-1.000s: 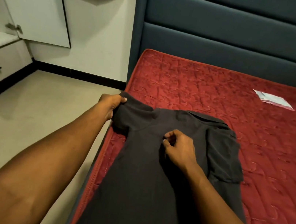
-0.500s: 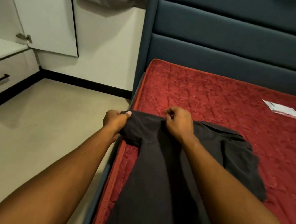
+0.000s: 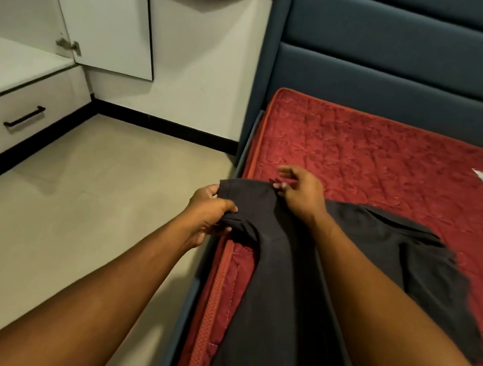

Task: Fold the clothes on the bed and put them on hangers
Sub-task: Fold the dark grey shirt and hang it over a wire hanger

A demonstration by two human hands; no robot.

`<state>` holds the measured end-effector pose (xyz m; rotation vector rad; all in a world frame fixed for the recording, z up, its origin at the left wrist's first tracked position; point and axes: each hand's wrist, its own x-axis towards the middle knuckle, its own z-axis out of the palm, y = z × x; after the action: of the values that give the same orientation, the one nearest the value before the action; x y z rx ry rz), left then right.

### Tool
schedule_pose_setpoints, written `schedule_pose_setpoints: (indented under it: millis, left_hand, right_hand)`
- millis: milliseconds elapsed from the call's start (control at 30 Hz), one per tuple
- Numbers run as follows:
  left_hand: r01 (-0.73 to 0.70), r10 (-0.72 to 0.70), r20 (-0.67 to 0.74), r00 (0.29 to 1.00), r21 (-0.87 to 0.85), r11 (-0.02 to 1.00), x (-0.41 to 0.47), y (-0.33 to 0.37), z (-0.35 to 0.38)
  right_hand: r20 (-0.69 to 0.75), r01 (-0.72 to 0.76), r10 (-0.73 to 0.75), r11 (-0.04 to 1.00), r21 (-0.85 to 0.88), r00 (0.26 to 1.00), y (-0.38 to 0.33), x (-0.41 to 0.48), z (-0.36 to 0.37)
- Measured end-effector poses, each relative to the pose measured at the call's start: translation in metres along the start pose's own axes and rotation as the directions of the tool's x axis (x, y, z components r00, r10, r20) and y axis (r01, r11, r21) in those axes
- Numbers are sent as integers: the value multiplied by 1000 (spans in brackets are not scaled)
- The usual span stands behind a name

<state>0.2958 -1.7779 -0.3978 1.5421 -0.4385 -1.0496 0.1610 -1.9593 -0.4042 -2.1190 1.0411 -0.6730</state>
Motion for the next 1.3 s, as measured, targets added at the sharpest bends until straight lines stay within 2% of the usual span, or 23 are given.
schedule_pose_setpoints:
  millis: [100, 133, 167, 233, 300, 367, 400, 467, 533, 567, 667, 733, 800, 867, 933, 1033, 1100, 1200, 1300]
  left_hand:
    - [-28, 27, -21, 999, -55, 998, -9, 1, 8]
    - [-47, 46, -30, 999, -60, 997, -12, 4, 11]
    - [-78, 76, -39, 996, -43, 996, -15, 8, 14]
    - [-182, 183, -31, 983, 38, 983, -20, 18, 23]
    - [-269, 255, 147, 956, 82, 960, -29, 31, 34]
    - [-241, 205, 345, 916, 66, 968, -46, 42, 45]
    - [-219, 180, 372, 911, 66, 973, -54, 46, 47]
    - [-215, 171, 272, 947, 142, 966, -70, 39, 46]
    - [-211, 177, 124, 976, 370, 905, -84, 19, 40]
    - [-196, 169, 98, 981, 486, 852, -90, 9, 35]
    - [-188, 120, 146, 982, 685, 703, -122, -22, 26]
    - [-229, 161, 168, 973, 817, 529, -147, -34, 27]
    - [-211, 156, 166, 974, 912, 351, -173, -42, 29]
    - [-191, 117, 168, 979, 953, 233, -194, -46, 28]
    - [-212, 117, 190, 975, 951, 224, -210, -51, 28]
    - [-310, 256, 233, 938, 896, 319, -234, -54, 40]
    - [-366, 311, 271, 911, 879, 305, -250, -54, 61]
    - [-387, 278, 326, 903, 900, 201, -271, -56, 98]
    - [-423, 232, 405, 884, 905, 34, -287, -70, 121]
  right_hand:
    - [-194, -65, 110, 973, 222, 975, 1, -27, -13]
    - [-205, -110, 182, 942, 317, 962, -2, -37, -16]
    - [-177, -154, 241, 903, 401, 954, -3, -46, -17]
    - [-27, -248, 313, 800, 546, 950, -12, -66, -18]
    - [91, -370, 413, 670, 644, 906, -10, -72, -19]
    - [177, -471, 517, 519, 714, 838, 3, -71, -21]
    - [213, -489, 540, 440, 753, 814, 10, -69, -23]
    - [208, -472, 593, 332, 817, 778, 28, -77, -21]
    - [155, -492, 664, 357, 794, 732, 21, -94, -25]
    - [104, -491, 677, 410, 769, 729, 12, -98, -26]
    - [-9, -486, 649, 580, 654, 761, 5, -106, -21]
    - [-65, -479, 608, 683, 552, 792, 6, -109, -17]
    - [-99, -481, 586, 739, 471, 804, 6, -109, -19]
    - [-121, -471, 561, 777, 419, 819, 14, -102, -23]
    - [-180, -442, 527, 821, 362, 831, 12, -98, -34]
    - [-288, -406, 489, 862, 304, 823, -5, -102, -59]
    - [-340, -385, 478, 870, 306, 810, -10, -105, -78]
    - [-378, -398, 494, 865, 305, 783, -1, -111, -109]
    - [-387, -458, 544, 838, 297, 745, 18, -128, -130]
